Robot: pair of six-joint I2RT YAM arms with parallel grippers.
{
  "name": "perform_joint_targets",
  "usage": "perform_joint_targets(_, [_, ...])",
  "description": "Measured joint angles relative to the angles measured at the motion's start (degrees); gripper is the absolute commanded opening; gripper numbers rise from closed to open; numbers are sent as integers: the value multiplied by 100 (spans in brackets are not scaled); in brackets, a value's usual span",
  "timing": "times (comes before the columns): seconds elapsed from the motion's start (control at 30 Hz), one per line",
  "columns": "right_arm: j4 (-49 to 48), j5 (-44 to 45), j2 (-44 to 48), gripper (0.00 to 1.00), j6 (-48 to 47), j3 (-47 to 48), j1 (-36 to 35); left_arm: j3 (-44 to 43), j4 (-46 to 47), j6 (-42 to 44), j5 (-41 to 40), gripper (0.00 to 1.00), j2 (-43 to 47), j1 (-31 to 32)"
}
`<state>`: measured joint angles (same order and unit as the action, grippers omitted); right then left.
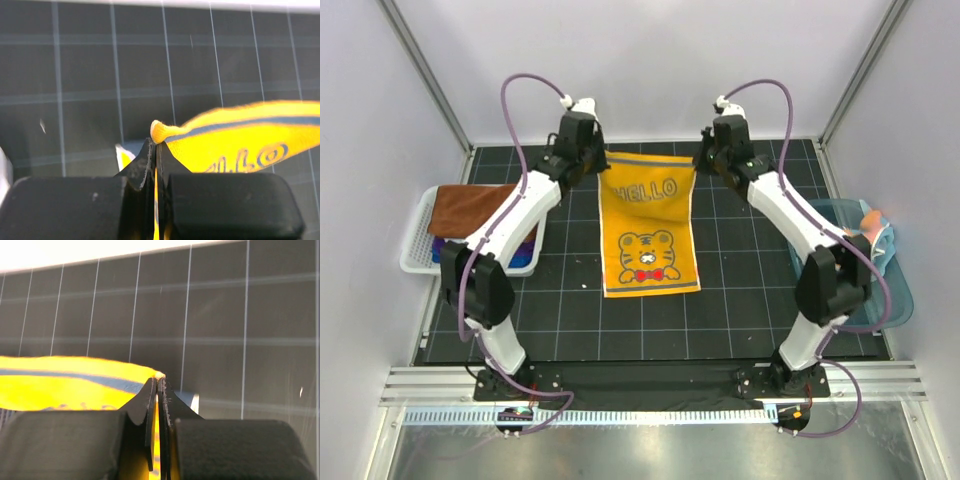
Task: Fold and stack the towels
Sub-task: Fold the towel
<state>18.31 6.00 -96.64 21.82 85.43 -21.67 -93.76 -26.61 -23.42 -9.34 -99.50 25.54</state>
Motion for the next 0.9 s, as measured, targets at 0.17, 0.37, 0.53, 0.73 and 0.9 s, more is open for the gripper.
perform_joint_targets(0.17, [-76, -131, -1095, 1, -136, 1259, 219, -1091, 164, 177, 4, 0, -844, -391])
perform_joint_targets(0.37, [-94, -210, -1832, 1, -251, 1934, 284, -1495, 245, 317, 133, 0, -1537, -586])
perform_joint_targets(0.53, [-98, -282, -1967, 1, -269, 1978, 315, -1397, 282, 341, 247, 0, -1672, -629])
perform_joint_targets(0.73, [-297, -317, -1790, 1, -264, 1541, 315, -1008, 452, 284, 400, 0, -1574, -638])
perform_joint_targets(0.9, [-435, -431, -1274, 1, -210, 531, 315, -90, 699, 122, 658, 0, -1176, -643])
